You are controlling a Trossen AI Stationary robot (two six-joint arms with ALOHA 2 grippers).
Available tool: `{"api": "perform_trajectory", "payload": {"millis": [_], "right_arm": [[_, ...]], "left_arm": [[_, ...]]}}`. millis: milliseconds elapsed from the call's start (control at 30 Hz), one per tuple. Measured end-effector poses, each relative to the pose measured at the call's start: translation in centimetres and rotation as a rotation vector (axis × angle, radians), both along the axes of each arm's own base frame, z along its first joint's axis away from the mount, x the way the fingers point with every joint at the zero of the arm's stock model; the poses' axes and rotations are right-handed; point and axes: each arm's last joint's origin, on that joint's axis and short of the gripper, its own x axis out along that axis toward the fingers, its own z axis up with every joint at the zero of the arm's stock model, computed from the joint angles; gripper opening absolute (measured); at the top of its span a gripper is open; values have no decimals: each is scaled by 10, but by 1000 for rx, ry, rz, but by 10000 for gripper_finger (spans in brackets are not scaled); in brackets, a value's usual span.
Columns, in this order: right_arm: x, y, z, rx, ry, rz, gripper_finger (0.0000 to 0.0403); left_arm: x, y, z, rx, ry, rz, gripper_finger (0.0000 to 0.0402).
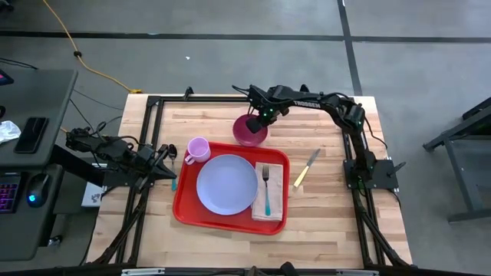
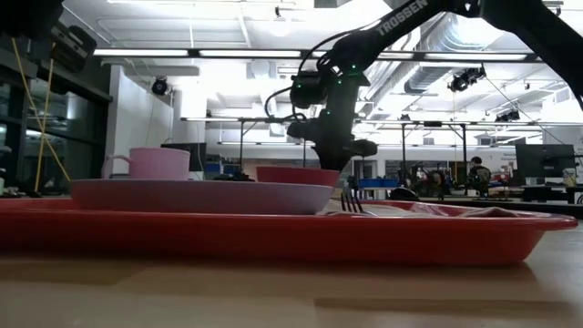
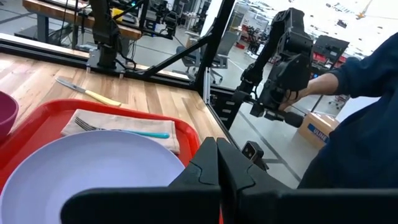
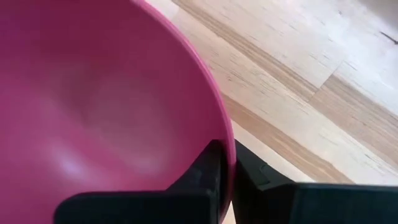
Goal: Set up tray
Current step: Put the red bowl on top of the blue plate
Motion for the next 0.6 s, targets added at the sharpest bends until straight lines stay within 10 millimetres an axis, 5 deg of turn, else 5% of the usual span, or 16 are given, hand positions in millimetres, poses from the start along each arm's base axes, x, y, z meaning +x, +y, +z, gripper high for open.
{"api": "perform_trajectory", "payload": {"millis": [400, 600], "right_arm": [[-15, -1, 47, -23, -138, -31, 0], [-17, 21, 77, 80, -262, 13, 0]], "left_arm": [[0, 0, 0, -2, -3, -1, 21], [0, 0, 1, -3, -5, -1, 21]]}}
